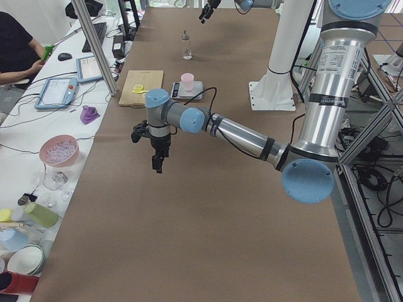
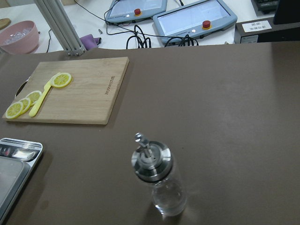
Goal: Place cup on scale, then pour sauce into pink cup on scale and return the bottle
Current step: 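Open the right gripper and withdraw it from the bottle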
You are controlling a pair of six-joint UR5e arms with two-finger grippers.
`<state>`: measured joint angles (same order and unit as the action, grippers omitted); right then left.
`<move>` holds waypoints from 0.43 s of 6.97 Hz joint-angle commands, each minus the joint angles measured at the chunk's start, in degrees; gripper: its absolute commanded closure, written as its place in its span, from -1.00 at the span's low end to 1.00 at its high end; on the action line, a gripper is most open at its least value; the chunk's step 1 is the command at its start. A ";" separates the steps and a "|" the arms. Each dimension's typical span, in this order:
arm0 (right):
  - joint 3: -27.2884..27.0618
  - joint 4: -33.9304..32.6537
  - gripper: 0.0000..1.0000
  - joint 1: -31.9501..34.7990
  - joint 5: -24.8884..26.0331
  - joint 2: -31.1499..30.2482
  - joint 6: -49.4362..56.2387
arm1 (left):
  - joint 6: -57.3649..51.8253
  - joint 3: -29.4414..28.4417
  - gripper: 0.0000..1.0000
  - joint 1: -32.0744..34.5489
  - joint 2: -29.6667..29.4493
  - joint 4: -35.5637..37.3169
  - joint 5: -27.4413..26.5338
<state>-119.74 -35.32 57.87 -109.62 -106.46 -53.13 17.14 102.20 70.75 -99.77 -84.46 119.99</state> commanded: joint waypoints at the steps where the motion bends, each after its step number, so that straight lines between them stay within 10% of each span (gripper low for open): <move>1: 8.09 -8.41 -1.00 19.79 -20.09 8.00 13.52 | 0.00 0.19 -0.97 0.00 -0.07 0.00 -0.02; 3: 18.69 -13.16 -1.00 24.37 -23.93 14.41 20.47 | 0.00 0.01 -0.97 0.00 -0.07 0.00 -0.02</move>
<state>-107.57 -45.23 78.94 -129.93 -95.87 -38.04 17.14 102.26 70.75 -99.84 -84.46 119.98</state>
